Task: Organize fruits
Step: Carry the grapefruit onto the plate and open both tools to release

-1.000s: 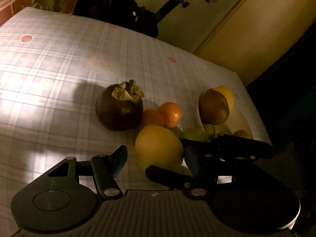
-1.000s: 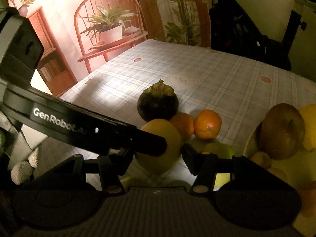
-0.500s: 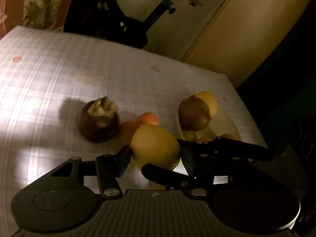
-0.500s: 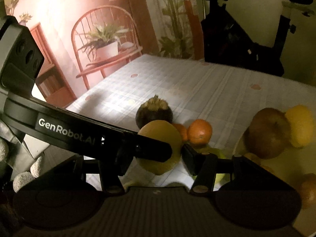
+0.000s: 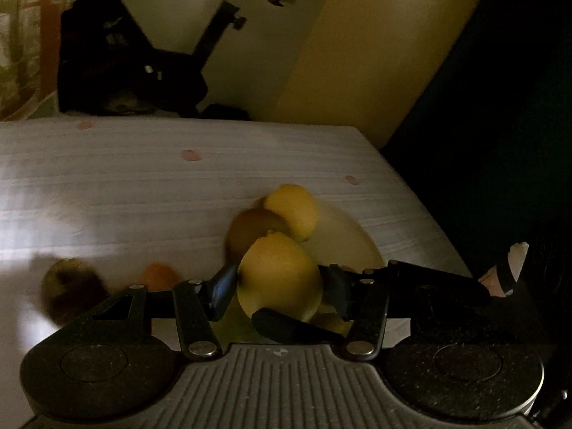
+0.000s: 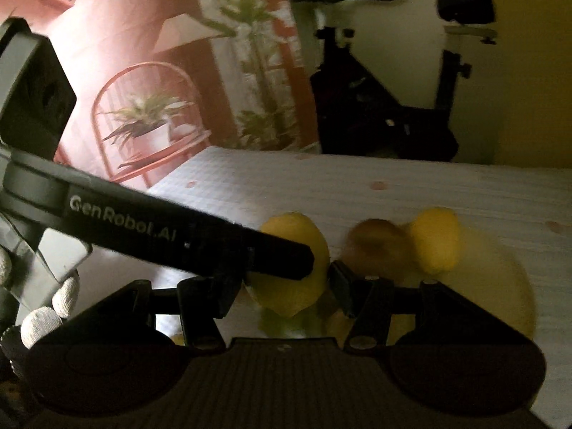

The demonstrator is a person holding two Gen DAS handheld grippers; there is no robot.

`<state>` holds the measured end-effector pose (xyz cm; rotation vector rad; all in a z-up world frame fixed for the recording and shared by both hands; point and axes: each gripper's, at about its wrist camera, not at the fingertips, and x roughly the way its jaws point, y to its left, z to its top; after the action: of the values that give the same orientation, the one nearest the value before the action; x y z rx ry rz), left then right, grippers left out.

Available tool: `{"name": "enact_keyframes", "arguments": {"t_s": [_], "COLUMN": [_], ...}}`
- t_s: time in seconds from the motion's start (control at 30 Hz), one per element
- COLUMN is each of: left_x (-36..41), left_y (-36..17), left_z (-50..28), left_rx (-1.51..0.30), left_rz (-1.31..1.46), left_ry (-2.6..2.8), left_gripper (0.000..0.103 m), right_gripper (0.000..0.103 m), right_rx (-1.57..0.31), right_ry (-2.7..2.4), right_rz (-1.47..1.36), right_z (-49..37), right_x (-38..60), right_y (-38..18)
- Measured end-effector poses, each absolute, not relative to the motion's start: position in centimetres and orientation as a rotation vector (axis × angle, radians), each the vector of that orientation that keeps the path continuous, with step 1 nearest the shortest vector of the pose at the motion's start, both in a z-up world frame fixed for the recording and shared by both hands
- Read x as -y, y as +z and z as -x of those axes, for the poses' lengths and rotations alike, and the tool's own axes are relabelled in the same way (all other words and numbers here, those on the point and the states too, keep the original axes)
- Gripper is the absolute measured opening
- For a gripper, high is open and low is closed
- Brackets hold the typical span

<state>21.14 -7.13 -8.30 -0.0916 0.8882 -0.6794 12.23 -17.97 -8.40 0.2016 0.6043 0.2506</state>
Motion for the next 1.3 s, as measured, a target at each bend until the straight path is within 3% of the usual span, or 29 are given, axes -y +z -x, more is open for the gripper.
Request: {"name": "enact_keyframes", "arguments": {"t_s": [0.77, 0.9, 1.3], "left_x": [14.9, 15.3, 12.9], "left_y": [-9.8, -10.0, -9.1], "left_z": [-23.2, -23.1, -23.1], "left_rx": [-0.898, -0.895, -0.873], "left_rz": [-0.014, -0.028, 0.000], "left_ry": [-0.754, -0.762, -0.701], "left_gripper": [0.057, 0.057, 0.057], "right_gripper": [0.057, 0.050, 0.050], "right_rx": [-0.547, -0.554, -0.580], "right_ry": [0.066, 0.036, 0.027], "right_rz": [-0.336, -0.362, -0.344], "right_z": [-10.8, -10.5, -11.3], "right_x": [25.0, 26.0, 25.7], "right_y": [-10.7, -11.2, -11.0]}}
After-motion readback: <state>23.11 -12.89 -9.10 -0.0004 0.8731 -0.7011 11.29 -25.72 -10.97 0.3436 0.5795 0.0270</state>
